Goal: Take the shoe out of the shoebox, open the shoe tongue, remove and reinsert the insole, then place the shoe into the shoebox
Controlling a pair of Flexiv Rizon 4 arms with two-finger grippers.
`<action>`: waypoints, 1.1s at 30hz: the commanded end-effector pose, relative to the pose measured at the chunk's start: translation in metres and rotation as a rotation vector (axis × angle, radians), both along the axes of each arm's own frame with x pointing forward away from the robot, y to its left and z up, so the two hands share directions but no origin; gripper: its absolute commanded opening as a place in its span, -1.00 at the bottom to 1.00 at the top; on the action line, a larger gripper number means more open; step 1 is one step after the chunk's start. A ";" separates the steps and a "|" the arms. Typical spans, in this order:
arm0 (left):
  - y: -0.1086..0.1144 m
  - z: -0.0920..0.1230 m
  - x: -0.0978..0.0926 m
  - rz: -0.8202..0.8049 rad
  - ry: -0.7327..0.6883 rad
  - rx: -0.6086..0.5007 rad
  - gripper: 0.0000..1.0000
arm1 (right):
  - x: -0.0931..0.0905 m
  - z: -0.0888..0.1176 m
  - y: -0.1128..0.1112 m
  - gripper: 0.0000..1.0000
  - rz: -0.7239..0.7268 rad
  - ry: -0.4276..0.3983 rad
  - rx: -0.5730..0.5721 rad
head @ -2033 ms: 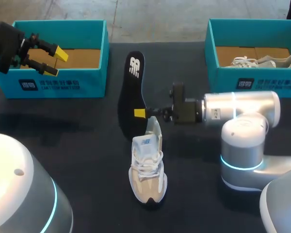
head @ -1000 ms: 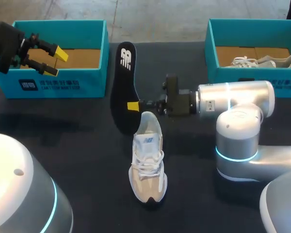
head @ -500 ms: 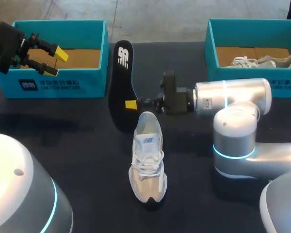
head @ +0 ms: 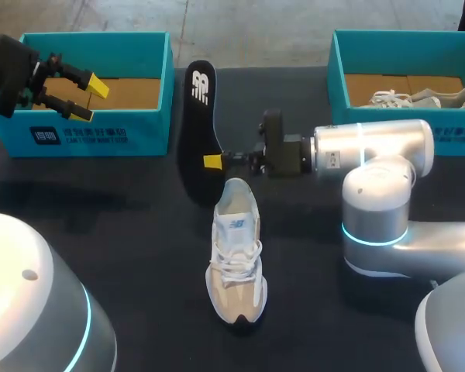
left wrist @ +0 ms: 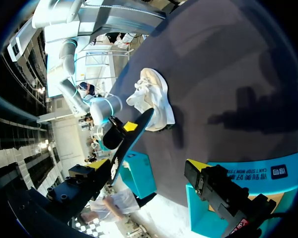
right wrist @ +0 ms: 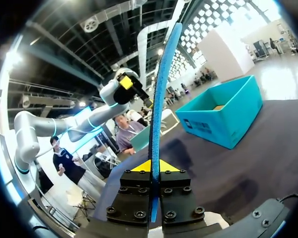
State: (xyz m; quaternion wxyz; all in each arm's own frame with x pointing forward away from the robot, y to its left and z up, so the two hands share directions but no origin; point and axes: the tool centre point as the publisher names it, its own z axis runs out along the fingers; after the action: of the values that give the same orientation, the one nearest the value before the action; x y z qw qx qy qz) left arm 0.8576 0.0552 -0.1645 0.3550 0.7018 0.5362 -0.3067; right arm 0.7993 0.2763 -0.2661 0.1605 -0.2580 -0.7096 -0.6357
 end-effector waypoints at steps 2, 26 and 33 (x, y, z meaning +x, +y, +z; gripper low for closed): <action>0.000 0.000 -0.001 0.001 -0.001 0.002 1.00 | 0.003 -0.002 -0.004 -1.00 0.003 0.004 0.000; 0.000 0.000 -0.001 0.001 -0.001 0.002 1.00 | 0.012 -0.013 -0.028 -1.00 0.010 0.008 0.014; 0.000 0.000 -0.001 0.001 -0.001 0.002 1.00 | 0.013 -0.016 -0.033 -1.00 0.013 0.006 0.021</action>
State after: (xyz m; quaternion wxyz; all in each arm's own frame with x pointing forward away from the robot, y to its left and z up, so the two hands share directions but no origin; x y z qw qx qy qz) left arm 0.8576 0.0552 -0.1645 0.3549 0.7018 0.5362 -0.3067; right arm 0.8122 0.2453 -0.2815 0.1683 -0.2547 -0.7044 -0.6408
